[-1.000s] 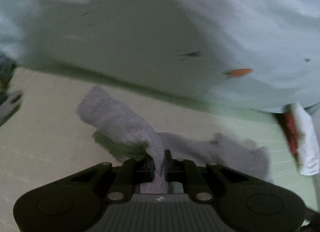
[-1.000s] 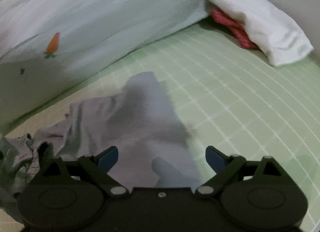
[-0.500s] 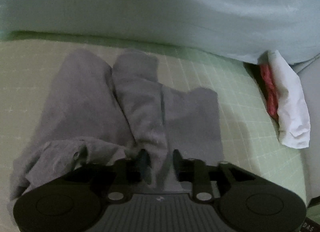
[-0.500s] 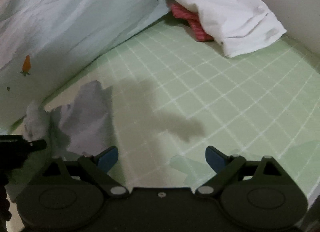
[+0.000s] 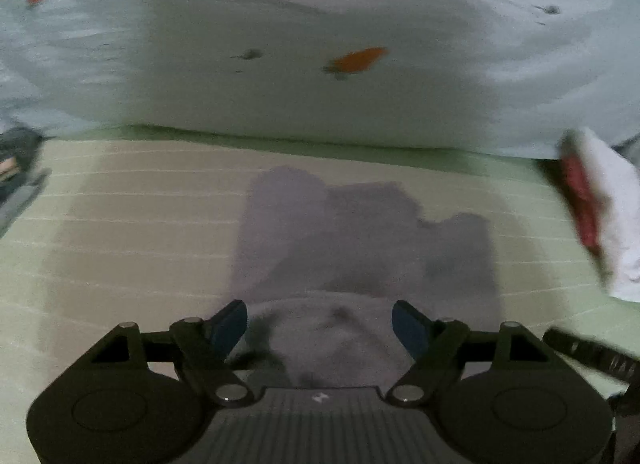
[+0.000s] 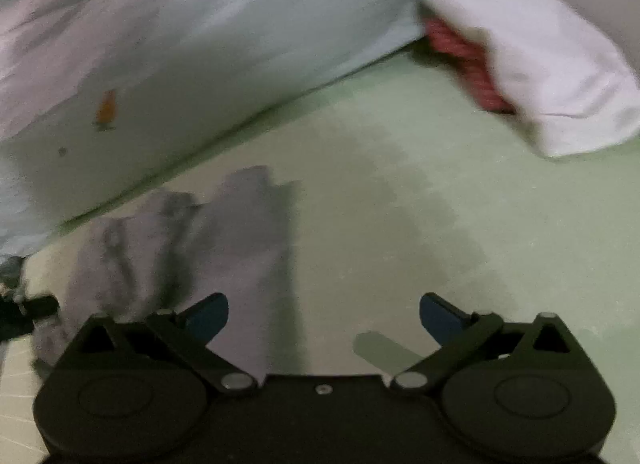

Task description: Fold clothes

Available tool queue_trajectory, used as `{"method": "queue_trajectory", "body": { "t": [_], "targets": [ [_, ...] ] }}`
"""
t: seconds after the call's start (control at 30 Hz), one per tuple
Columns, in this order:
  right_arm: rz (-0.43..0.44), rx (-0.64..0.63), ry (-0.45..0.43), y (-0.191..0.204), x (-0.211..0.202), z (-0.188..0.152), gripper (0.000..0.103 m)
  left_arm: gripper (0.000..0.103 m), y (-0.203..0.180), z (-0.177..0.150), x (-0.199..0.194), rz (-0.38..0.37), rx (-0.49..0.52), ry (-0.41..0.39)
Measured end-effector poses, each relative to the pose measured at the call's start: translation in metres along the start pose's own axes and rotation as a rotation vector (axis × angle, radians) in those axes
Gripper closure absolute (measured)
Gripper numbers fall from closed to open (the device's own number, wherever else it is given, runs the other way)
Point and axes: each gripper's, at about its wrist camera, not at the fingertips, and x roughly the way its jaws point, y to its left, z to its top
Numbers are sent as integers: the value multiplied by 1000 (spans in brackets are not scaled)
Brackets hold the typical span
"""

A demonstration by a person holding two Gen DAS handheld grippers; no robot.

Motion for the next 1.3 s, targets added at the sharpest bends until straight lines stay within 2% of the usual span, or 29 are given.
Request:
{"method": "queue_trajectory", "body": {
  "t": [0.13,0.2,0.27,0.37,0.47,0.53,0.57,0.67,0.77,0.83,0.87,0.9,0.93,1.1,1.2,1.3],
  "targets": [
    [53,-28,-21,44,23,8,0,20,40,5,8,42,-47,-5],
    [59,-72,2,65,34,12,0,20,55,9,16,75,-79,20],
    [63,-119,23,87,44,16,0,20,68,14,27,62,-82,35],
    [42,-196,35,109,59,17,2,19,77,20,43,104,-85,65],
    [54,-179,105,123,80,20,11,19,86,17,59,99,-102,116],
    [57,-173,141,131,92,19,25,19,90,16,67,86,-123,142],
    [53,-172,156,135,97,18,26,19,92,15,72,79,-133,154],
    [63,-173,186,141,107,16,34,19,93,15,79,73,-115,163],
    [80,-175,205,144,109,13,47,18,90,15,83,72,-112,170],
    [103,-179,210,146,109,11,68,18,87,14,83,71,-110,174],
    [110,-189,210,148,108,11,74,18,86,13,83,72,-109,175],
    [113,-203,206,149,106,10,86,18,85,12,83,74,-106,176],
    [117,-219,200,151,104,9,91,18,83,12,83,76,-103,176],
    [134,-304,142,160,90,9,95,18,81,11,82,86,-90,178],
    [147,-379,54,167,70,15,95,18,76,12,79,79,-81,178],
    [160,-455,-53,169,39,25,95,18,69,13,73,37,-63,172]
  ]
}}
